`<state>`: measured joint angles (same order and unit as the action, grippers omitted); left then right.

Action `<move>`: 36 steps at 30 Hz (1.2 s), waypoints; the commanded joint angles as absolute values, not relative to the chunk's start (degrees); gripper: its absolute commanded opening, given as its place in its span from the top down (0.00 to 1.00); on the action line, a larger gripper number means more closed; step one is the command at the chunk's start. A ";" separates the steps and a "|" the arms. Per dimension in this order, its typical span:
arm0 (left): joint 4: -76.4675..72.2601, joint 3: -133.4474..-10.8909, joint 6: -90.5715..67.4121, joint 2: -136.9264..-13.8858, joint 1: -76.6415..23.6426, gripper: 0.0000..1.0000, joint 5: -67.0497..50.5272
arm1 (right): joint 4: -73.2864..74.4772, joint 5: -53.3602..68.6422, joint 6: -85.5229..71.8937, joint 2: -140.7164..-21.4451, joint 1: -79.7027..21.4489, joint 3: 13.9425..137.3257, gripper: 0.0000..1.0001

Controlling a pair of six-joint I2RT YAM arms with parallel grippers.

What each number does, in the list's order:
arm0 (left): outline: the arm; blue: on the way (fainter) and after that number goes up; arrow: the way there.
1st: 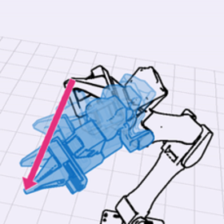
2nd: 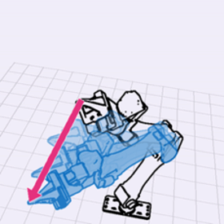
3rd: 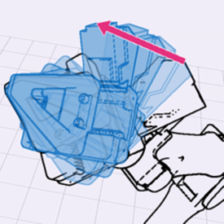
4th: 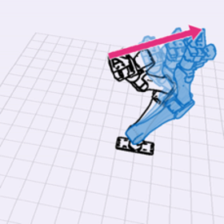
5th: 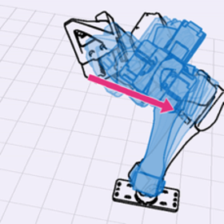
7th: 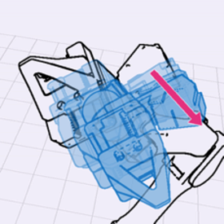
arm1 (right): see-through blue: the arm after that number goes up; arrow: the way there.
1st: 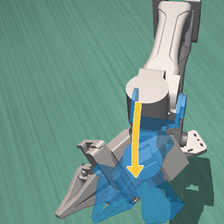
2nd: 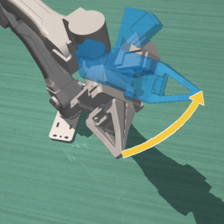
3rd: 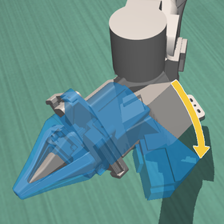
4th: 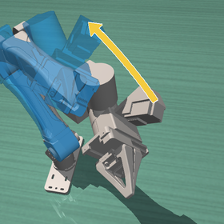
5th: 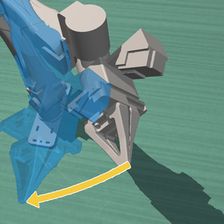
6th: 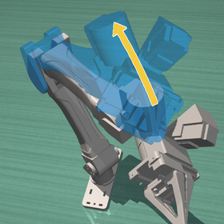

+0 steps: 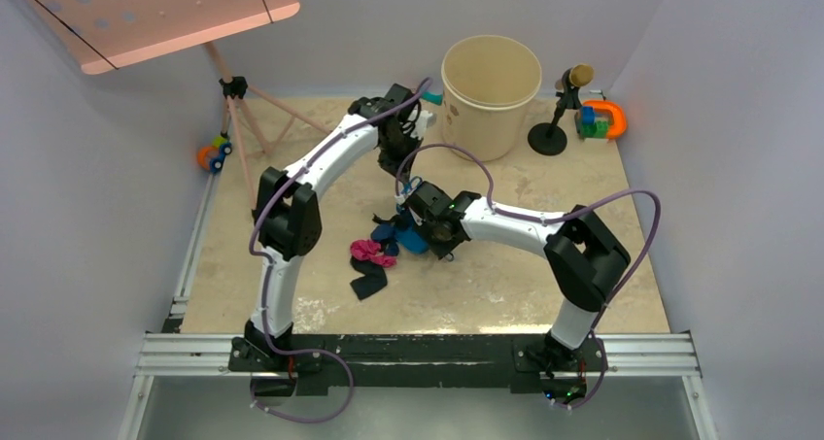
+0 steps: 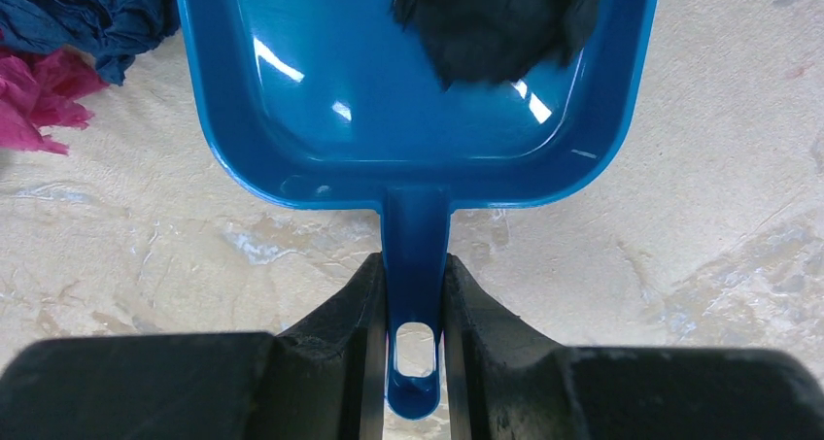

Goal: Sweep away the paper scraps from the table

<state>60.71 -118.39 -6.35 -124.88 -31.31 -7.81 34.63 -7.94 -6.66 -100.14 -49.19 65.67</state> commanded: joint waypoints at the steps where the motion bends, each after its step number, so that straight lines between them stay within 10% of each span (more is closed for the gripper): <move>1: 61.06 -113.05 -8.58 -118.54 -31.75 1.00 -18.00 | 33.97 -8.67 -7.68 -100.15 -49.59 67.76 1.00; 36: 62.48 -108.45 -13.43 -95.57 -28.37 1.00 -3.52 | 25.21 -15.28 -12.36 -86.51 -51.90 55.39 1.00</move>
